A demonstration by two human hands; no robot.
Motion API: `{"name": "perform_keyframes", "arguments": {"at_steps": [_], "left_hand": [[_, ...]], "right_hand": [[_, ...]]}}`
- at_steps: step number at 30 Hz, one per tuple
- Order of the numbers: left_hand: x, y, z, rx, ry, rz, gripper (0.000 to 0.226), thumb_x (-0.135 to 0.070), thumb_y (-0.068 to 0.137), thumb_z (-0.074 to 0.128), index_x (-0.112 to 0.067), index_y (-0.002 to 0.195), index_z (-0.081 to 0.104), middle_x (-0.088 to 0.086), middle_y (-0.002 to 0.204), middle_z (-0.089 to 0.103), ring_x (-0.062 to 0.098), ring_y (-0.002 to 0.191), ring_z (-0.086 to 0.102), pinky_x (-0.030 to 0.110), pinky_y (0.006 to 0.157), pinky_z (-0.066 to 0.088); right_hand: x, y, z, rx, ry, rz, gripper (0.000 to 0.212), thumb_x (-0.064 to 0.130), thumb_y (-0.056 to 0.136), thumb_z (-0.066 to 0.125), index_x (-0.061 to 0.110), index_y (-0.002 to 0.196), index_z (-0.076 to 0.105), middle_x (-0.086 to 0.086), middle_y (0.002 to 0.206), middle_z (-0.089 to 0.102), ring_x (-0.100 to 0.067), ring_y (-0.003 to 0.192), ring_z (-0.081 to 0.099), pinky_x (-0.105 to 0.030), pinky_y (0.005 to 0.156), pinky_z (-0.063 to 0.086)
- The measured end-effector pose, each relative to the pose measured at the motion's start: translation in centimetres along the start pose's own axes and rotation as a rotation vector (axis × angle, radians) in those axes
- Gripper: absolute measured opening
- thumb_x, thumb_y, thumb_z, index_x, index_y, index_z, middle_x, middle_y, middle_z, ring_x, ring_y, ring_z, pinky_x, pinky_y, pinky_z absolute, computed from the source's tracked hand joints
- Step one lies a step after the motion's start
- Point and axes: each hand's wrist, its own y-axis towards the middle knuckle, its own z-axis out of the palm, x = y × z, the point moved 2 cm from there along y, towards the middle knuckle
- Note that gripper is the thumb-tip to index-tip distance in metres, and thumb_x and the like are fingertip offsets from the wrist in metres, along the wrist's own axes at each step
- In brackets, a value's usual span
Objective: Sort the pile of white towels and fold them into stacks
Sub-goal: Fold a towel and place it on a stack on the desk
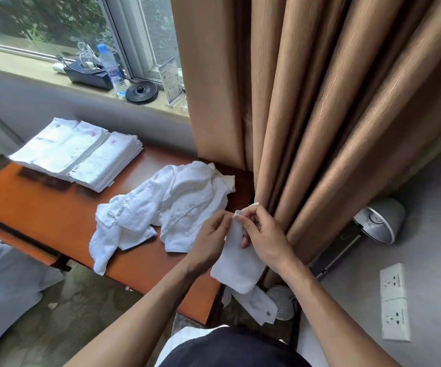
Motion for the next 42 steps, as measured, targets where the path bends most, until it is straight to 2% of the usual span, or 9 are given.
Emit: {"name": "perform_keyframes", "arguments": {"at_steps": [5, 8, 10, 17, 22, 25, 28, 34, 42], "left_hand": [[-0.4, 0.3, -0.1, 0.041, 0.012, -0.008, 0.024, -0.026, 0.109, 0.051, -0.016, 0.103, 0.071, 0.009, 0.102, 0.073, 0.034, 0.103, 0.070, 0.058, 0.092, 0.057], [-0.6, 0.5, -0.1, 0.073, -0.046, -0.028, 0.024, -0.026, 0.108, 0.053, -0.019, 0.095, 0.071, 0.004, 0.089, 0.074, 0.025, 0.085, 0.073, 0.034, 0.067, 0.059], [-0.8, 0.7, -0.4, 0.089, -0.083, -0.031, 0.027, -0.026, 0.107, 0.054, -0.022, 0.088, 0.073, 0.000, 0.084, 0.074, 0.012, 0.081, 0.071, 0.023, 0.069, 0.056], [-0.5, 1.7, -1.5, 0.030, -0.114, -0.007, 0.023, -0.029, 0.105, 0.059, -0.018, 0.093, 0.073, 0.005, 0.091, 0.074, 0.014, 0.085, 0.069, 0.030, 0.077, 0.060], [-0.9, 1.5, -1.5, -0.035, 0.055, 0.130, 0.014, -0.024, 0.104, 0.059, -0.018, 0.104, 0.072, 0.003, 0.097, 0.075, 0.030, 0.094, 0.070, 0.044, 0.081, 0.059], [-1.3, 1.4, -2.0, -0.069, 0.173, 0.220, 0.013, -0.027, 0.101, 0.060, -0.024, 0.101, 0.073, -0.004, 0.092, 0.074, 0.021, 0.088, 0.069, 0.032, 0.076, 0.055], [-1.3, 1.4, -2.4, -0.106, 0.245, 0.275, 0.013, -0.027, 0.100, 0.059, -0.027, 0.099, 0.072, -0.011, 0.086, 0.072, 0.005, 0.078, 0.064, 0.017, 0.066, 0.048], [-0.8, 1.9, -3.0, -0.072, 0.380, 0.322, 0.017, -0.029, 0.100, 0.057, -0.018, 0.102, 0.070, -0.004, 0.086, 0.070, 0.018, 0.079, 0.063, 0.034, 0.070, 0.052], [-1.5, 1.1, -1.8, -0.072, 0.345, 0.267, 0.016, -0.031, 0.106, 0.055, -0.018, 0.098, 0.060, -0.009, 0.093, 0.065, 0.009, 0.091, 0.064, 0.023, 0.077, 0.050]], "right_hand": [[0.3, 0.4, -0.4, -0.006, -0.013, -0.022, 0.016, 0.030, 0.103, 0.061, 0.032, 0.089, 0.056, 0.002, 0.064, 0.062, -0.017, 0.058, 0.065, -0.031, 0.065, 0.055], [0.4, 0.8, -0.6, -0.007, -0.031, -0.038, 0.016, 0.025, 0.102, 0.063, 0.029, 0.088, 0.057, 0.007, 0.067, 0.061, -0.013, 0.063, 0.062, -0.039, 0.068, 0.055], [0.8, 1.0, -0.7, -0.008, -0.032, -0.061, 0.015, 0.025, 0.102, 0.065, 0.027, 0.090, 0.058, 0.005, 0.069, 0.061, -0.013, 0.066, 0.061, -0.042, 0.071, 0.054], [1.9, 2.0, -0.2, 0.062, 0.069, -0.070, 0.014, 0.016, 0.104, 0.062, 0.019, 0.091, 0.057, 0.007, 0.075, 0.055, -0.012, 0.071, 0.056, -0.039, 0.073, 0.052], [1.6, 2.2, 0.6, 0.088, 0.074, -0.045, 0.021, 0.022, 0.106, 0.058, 0.031, 0.087, 0.055, 0.011, 0.077, 0.060, -0.008, 0.074, 0.060, -0.036, 0.072, 0.054], [1.4, 2.6, 0.8, 0.070, 0.040, -0.048, 0.021, 0.024, 0.104, 0.060, 0.032, 0.085, 0.055, 0.011, 0.076, 0.061, -0.010, 0.073, 0.061, -0.044, 0.073, 0.055], [1.4, 3.0, 1.2, 0.009, -0.059, -0.108, 0.021, 0.027, 0.101, 0.065, 0.035, 0.084, 0.055, 0.014, 0.079, 0.060, -0.009, 0.075, 0.060, -0.034, 0.074, 0.051], [0.5, 3.1, 1.5, -0.161, -0.315, -0.211, 0.008, 0.026, 0.095, 0.073, 0.023, 0.092, 0.067, 0.011, 0.102, 0.050, -0.013, 0.105, 0.049, -0.029, 0.099, 0.042], [0.8, 3.2, 0.7, -0.223, -0.343, -0.247, 0.015, 0.031, 0.082, 0.086, 0.021, 0.084, 0.076, 0.009, 0.131, 0.057, -0.006, 0.128, 0.035, -0.013, 0.110, 0.025]]}}
